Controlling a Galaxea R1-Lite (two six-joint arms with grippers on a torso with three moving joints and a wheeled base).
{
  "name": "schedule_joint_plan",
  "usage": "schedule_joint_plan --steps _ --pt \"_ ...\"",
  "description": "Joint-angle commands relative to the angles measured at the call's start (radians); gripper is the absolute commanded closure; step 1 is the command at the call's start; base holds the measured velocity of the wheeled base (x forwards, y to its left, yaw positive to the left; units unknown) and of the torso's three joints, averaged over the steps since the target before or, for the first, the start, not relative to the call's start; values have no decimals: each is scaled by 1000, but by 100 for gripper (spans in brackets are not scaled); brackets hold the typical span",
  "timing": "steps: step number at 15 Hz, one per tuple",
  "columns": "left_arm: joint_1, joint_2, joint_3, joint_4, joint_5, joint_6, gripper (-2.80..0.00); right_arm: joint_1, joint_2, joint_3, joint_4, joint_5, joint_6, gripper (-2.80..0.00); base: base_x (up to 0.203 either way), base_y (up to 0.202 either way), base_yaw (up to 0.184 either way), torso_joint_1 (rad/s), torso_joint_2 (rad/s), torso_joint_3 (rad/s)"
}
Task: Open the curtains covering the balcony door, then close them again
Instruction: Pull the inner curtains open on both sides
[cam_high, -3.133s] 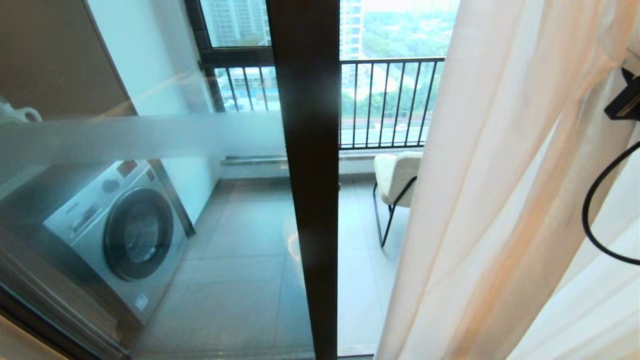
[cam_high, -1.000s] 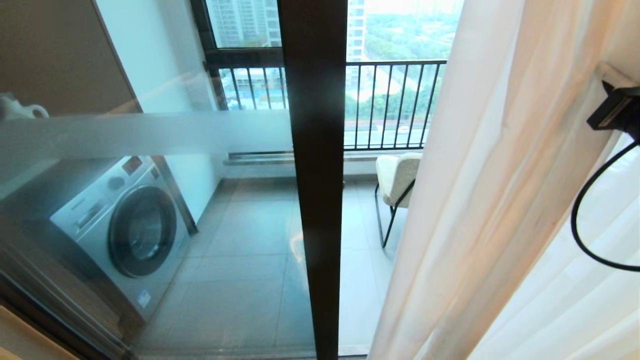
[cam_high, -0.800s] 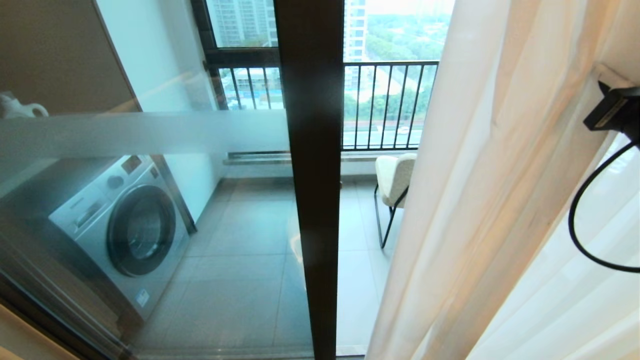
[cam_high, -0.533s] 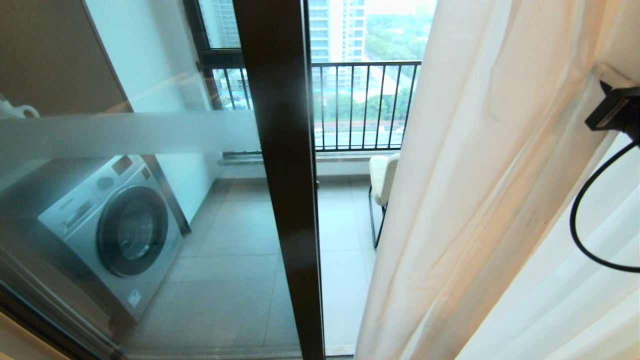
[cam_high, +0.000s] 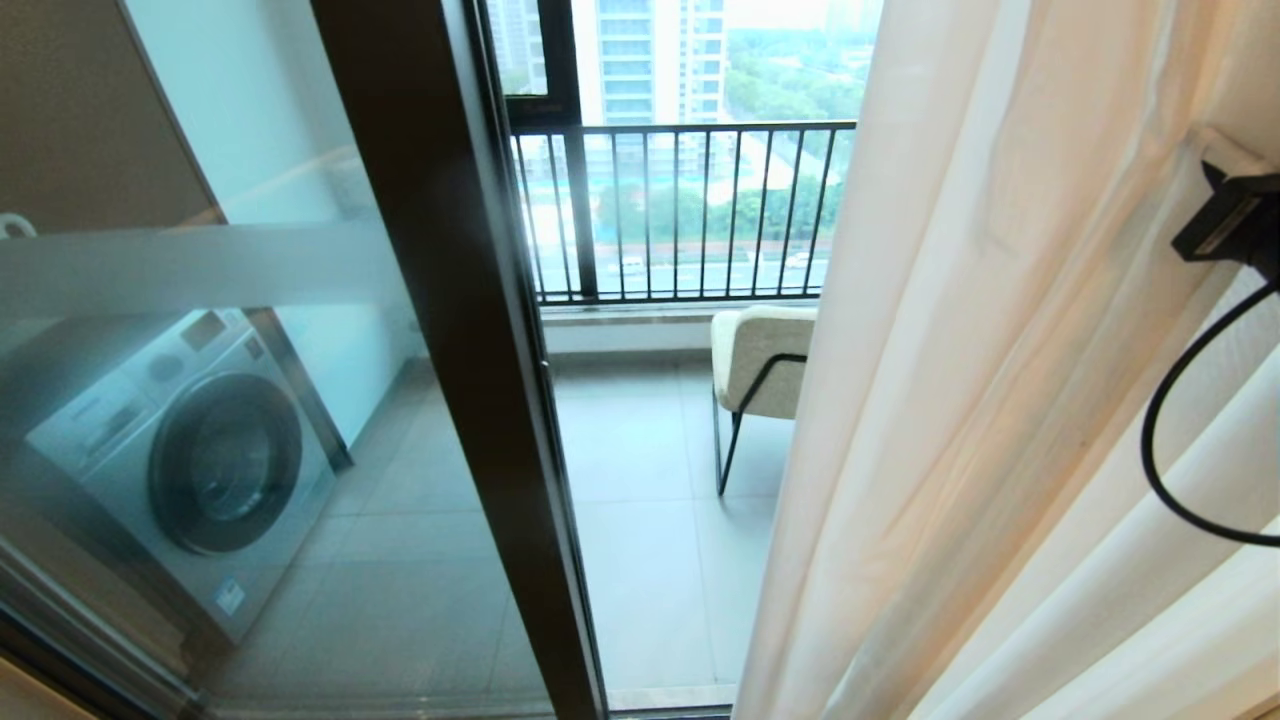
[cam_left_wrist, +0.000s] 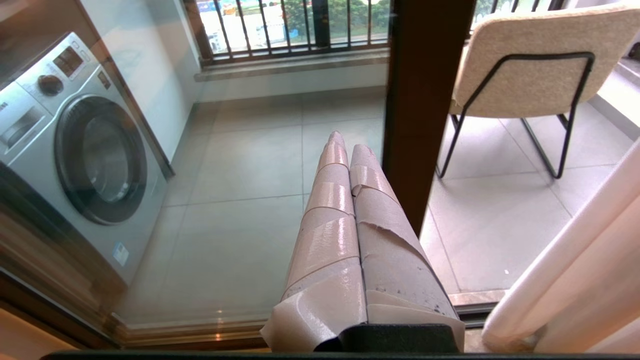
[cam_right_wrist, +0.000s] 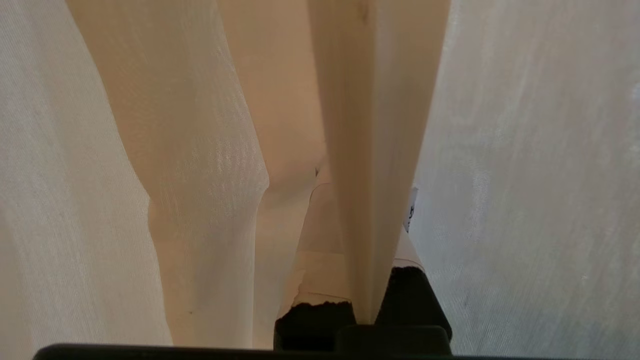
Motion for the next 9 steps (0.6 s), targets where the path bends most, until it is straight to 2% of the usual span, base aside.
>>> schedule_joint_plan --steps 1,9 --pt "0 0 0 0 0 1 0 1 0 0 -7 0 0 0 0 -187 -3 -2 2 2" --pt "0 0 0 0 0 1 0 1 0 3 -7 0 0 0 0 -180 -1 1 2 3"
